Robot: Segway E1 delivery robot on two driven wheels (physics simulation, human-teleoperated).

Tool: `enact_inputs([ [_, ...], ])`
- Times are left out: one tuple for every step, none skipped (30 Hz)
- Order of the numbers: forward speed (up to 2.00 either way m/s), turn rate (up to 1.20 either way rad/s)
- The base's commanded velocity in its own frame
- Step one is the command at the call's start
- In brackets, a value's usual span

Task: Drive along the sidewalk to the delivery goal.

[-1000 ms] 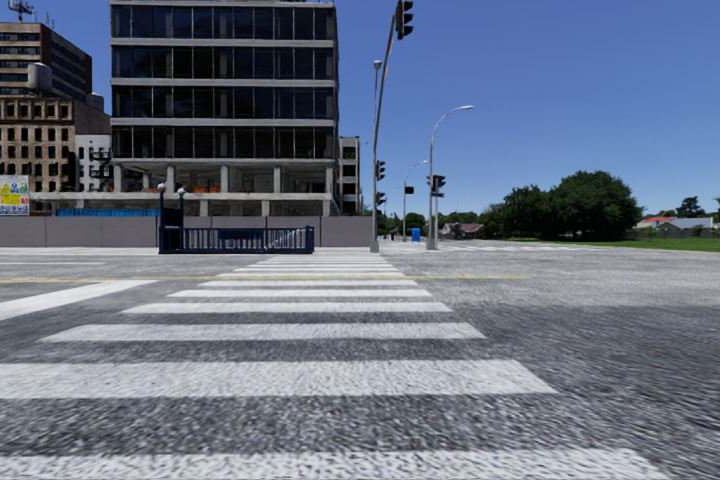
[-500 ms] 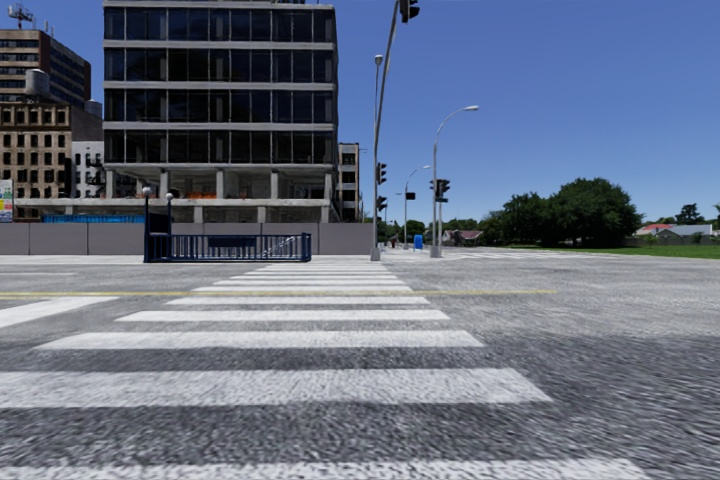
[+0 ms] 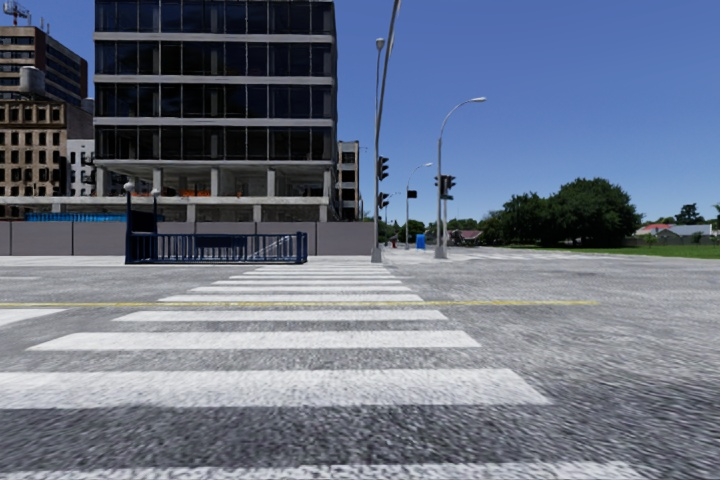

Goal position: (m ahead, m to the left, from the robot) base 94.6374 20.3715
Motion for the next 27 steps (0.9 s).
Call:
enact_inputs([
  [2.0,0.0],
  [2.0,0.0],
  [2.0,0.0],
  [2.0,0.0],
  [2.0,0.0],
  [2.0,0.0],
  [2.0,0.0],
  [2.0,0.0],
  [2.0,0.0],
  [2.0,0.0],
  [2.0,0.0],
  [2.0,0.0],
  [2.0,0.0],
  [2.0,0.0],
  [2.0,0.0],
  [2.0,0.0],
  [2.0,0.0],
  [2.0,0.0],
  [2.0,0.0],
  [2.0,0.0],
  [2.0,0.0],
  [2.0,0.0],
  [2.0,0.0],
  [2.0,0.0],
  [2.0,0.0],
  [2.0,0.0],
  [2.0,0.0],
])
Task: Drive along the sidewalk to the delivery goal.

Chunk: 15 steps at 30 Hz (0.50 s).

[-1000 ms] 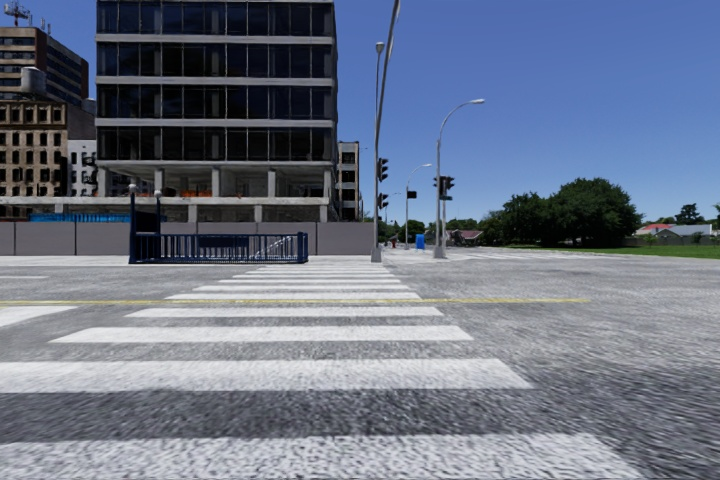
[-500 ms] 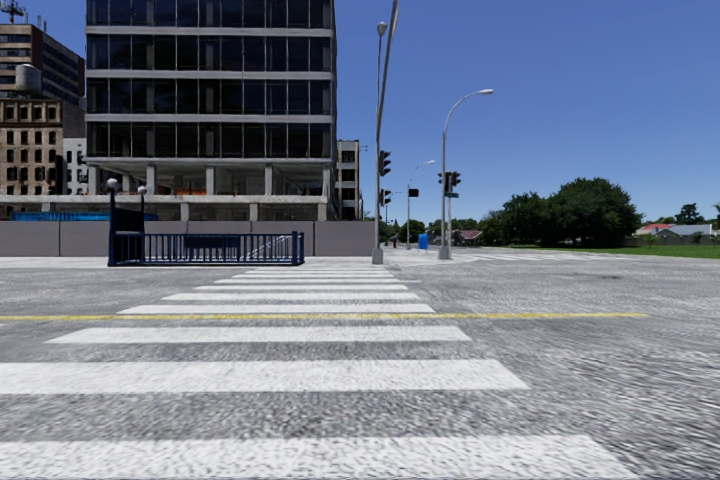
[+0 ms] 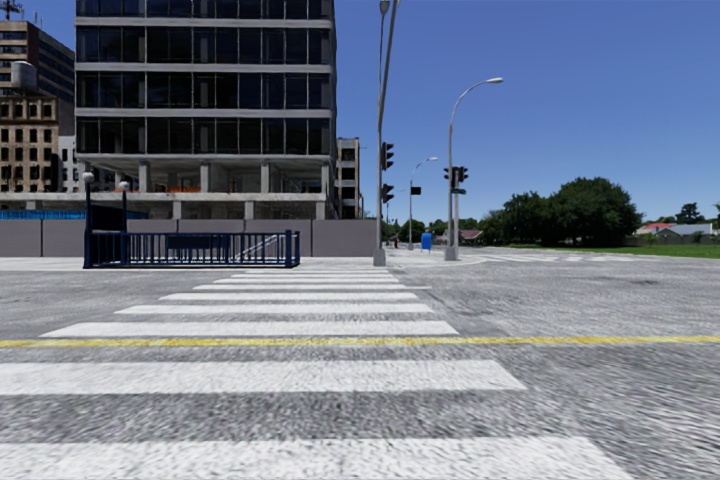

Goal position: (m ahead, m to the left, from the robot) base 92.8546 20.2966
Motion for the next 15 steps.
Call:
enact_inputs([
  [2.0,0.0],
  [2.0,0.0],
  [2.0,0.0],
  [2.0,0.0],
  [2.0,0.0],
  [2.0,0.0],
  [2.0,0.0],
  [2.0,0.0],
  [2.0,0.0],
  [2.0,0.0],
  [2.0,0.0],
  [2.0,0.0],
  [2.0,0.0],
  [2.0,0.0],
  [2.0,0.19],
])
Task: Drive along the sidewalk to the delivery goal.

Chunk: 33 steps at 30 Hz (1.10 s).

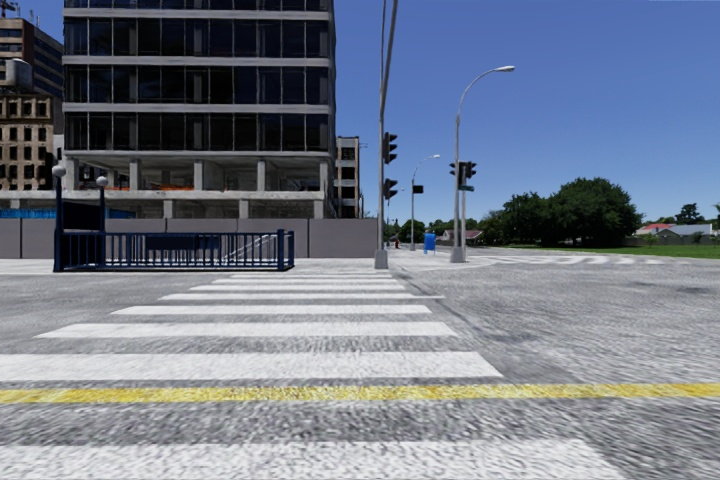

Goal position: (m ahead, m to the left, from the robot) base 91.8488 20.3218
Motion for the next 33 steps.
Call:
enact_inputs([
  [2.0,0.35],
  [2.0,0.39],
  [2.0,0.29],
  [2.0,0.0],
  [2.0,0.0],
  [2.0,0.0],
  [2.0,0.0],
  [2.0,0.0],
  [2.0,0.0],
  [2.0,0.0],
  [2.0,0.0],
  [2.0,0.0],
  [2.0,0.0],
  [2.0,0.0],
  [2.0,0.0],
  [2.0,0.0],
  [2.0,0.0],
  [2.0,0.0],
  [2.0,0.0],
  [2.0,0.0],
  [2.0,0.0],
  [2.0,0.0],
  [2.0,0.0],
  [2.0,0.0],
  [2.0,0.0],
  [2.0,0.0],
  [2.0,0.0],
  [2.0,0.0],
  [2.0,0.0],
  [2.0,0.0],
  [2.0,0.0],
  [2.0,0.0],
  [2.0,0.0],
])
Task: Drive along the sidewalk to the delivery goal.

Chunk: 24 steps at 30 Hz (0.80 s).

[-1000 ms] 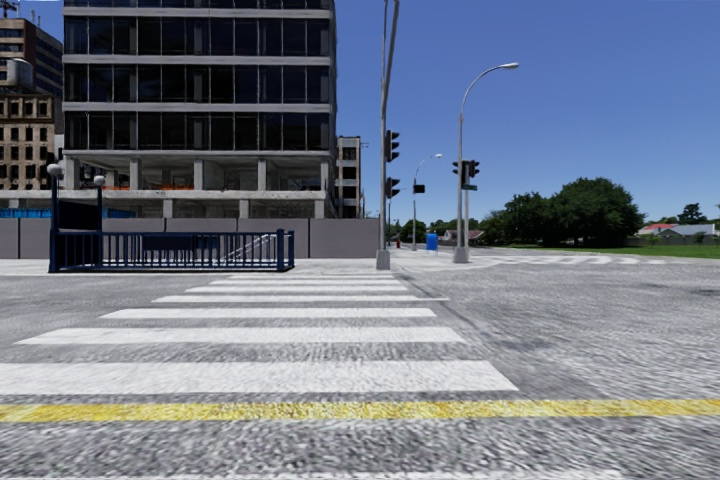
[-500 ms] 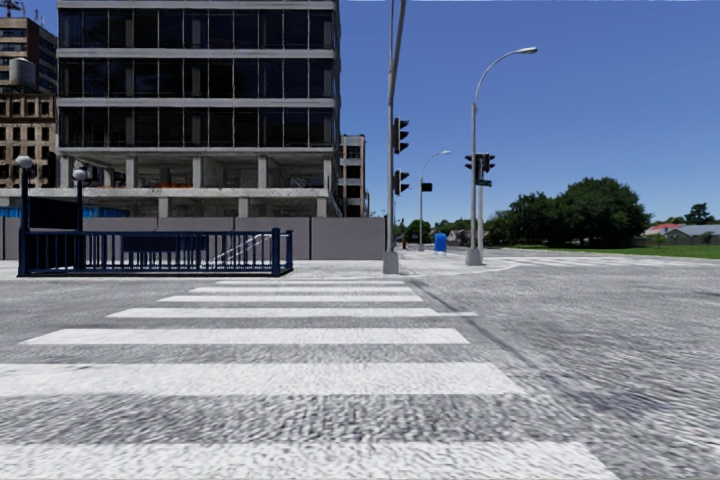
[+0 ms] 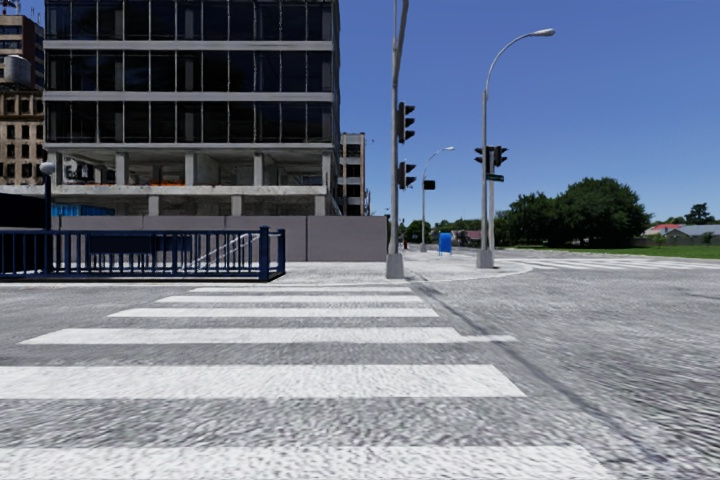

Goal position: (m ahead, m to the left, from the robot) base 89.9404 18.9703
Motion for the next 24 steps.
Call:
enact_inputs([
  [2.0,0.0],
  [2.0,0.0],
  [2.0,0.0],
  [2.0,0.0],
  [2.0,0.0],
  [2.0,0.0],
  [2.0,0.0],
  [2.0,0.0],
  [2.0,0.04],
  [2.0,0.29],
  [2.0,0.29],
  [2.0,0.38],
  [2.0,0.4],
  [2.0,0.31],
  [2.0,0.07],
  [2.0,0.0],
  [2.0,0.0],
  [2.0,0.0],
  [2.0,0.0],
  [2.0,0.0],
  [2.0,0.0],
  [2.0,0.0],
  [2.0,0.0],
  [2.0,0.0],
])
